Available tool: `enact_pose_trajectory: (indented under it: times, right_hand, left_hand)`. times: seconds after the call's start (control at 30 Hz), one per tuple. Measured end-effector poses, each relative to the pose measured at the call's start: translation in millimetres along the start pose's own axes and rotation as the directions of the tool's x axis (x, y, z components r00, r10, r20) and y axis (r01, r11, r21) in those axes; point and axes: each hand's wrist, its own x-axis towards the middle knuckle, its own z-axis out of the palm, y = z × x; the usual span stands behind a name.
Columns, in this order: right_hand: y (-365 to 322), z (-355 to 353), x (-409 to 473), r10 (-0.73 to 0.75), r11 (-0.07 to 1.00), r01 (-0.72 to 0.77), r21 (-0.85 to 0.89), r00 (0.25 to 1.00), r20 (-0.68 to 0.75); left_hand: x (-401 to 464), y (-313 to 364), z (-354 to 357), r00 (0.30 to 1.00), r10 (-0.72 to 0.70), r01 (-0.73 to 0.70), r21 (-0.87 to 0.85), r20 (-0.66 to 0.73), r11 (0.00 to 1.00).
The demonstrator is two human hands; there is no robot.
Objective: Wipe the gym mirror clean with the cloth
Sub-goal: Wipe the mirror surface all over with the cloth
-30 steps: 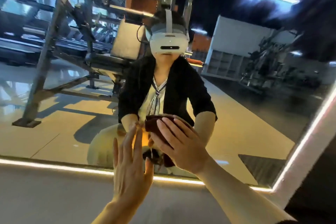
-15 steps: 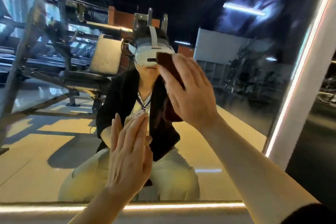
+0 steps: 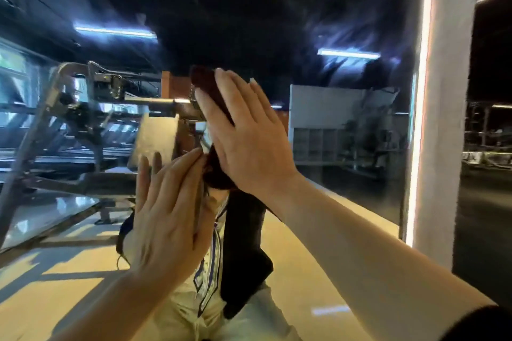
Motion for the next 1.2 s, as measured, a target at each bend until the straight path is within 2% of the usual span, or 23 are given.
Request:
enact_pose_trajectory:
  times: [0.13, 0.27, 0.3, 0.37, 0.4, 0.43, 0.5, 0.53, 0.57, 0.63, 0.73, 0.83, 0.97, 1.2]
  right_hand:
    - [75.0, -36.1, -11.2, 0.286, 0.939, -0.302, -0.161, 0.951, -0.119]
    - [138.3, -68.7, -39.2, 0.534, 0.752, -0.592, -0.29, 0.805, -0.258]
    - [140.7, -68.8, -39.2, 0.579, 0.718, -0.642, -0.269, 0.766, -0.28]
    - [124.6, -59.3, -16.9, 0.704, 0.656, -0.752, -0.062, 0.639, -0.311]
    - [110.0, -51.9, 0.6, 0.695, 0.68, -0.734, 0.007, 0.641, -0.327]
    - [92.6, -41.2, 18.6, 0.619, 0.752, -0.659, -0.009, 0.711, -0.334]
    - [63.5, -16.0, 51.9, 0.335, 0.925, -0.369, -0.093, 0.906, -0.26]
    - [57.2, -6.7, 69.4, 0.212, 0.967, -0.237, -0.094, 0.952, -0.22]
    - [58.1, -1.5, 85.1, 0.117, 0.986, -0.139, -0.095, 0.972, -0.202]
    - [70.7, -0.6, 105.7, 0.03, 0.992, -0.053, -0.113, 0.979, -0.201]
    - [108.4, -13.8, 108.1, 0.058, 0.988, -0.09, -0.129, 0.971, -0.232]
    - [159.5, -37.9, 100.5, 0.221, 0.952, -0.269, -0.142, 0.932, -0.288]
    - [206.0, -70.4, 79.5, 0.369, 0.869, -0.431, -0.242, 0.891, -0.263]
    - [193.2, -78.0, 22.6, 0.414, 0.843, -0.453, -0.29, 0.891, -0.187]
  left_hand:
    - [40.8, 31.9, 15.4, 0.991, 0.106, -0.108, 0.015, 0.081, 0.994]
    - [71.1, 46.1, 16.1, 0.973, 0.18, -0.187, 0.038, 0.141, 0.982]
    - [77.7, 43.9, 13.4, 0.97, 0.187, -0.197, 0.055, 0.159, 0.979]
    - [90.4, 33.9, 4.5, 0.971, 0.193, -0.207, 0.095, 0.143, 0.974]
    - [97.0, 26.5, -0.2, 0.972, 0.197, -0.211, 0.113, 0.126, 0.971]
    - [103.8, 20.5, -5.8, 0.974, 0.197, -0.211, 0.137, 0.113, 0.968]
    - [116.1, 2.8, -5.1, 0.979, 0.19, -0.2, 0.184, 0.072, 0.962]
    - [122.1, -4.3, -3.5, 0.982, 0.185, -0.19, 0.182, 0.044, 0.965]
    - [127.4, -8.8, -1.1, 0.983, 0.18, -0.181, 0.173, 0.024, 0.968]
    - [138.7, -10.1, 2.1, 0.98, 0.193, -0.197, 0.189, 0.037, 0.962]
    - [155.7, 12.8, 4.4, 0.969, 0.226, -0.244, 0.259, 0.095, 0.935]
    - [172.9, 43.8, 17.4, 0.955, 0.277, -0.294, 0.254, 0.101, 0.921]
    - [180.1, 76.3, 37.3, 0.925, 0.358, -0.378, 0.197, 0.13, 0.905]
    - [141.8, 96.5, 56.0, 0.899, 0.422, -0.437, 0.173, 0.121, 0.883]
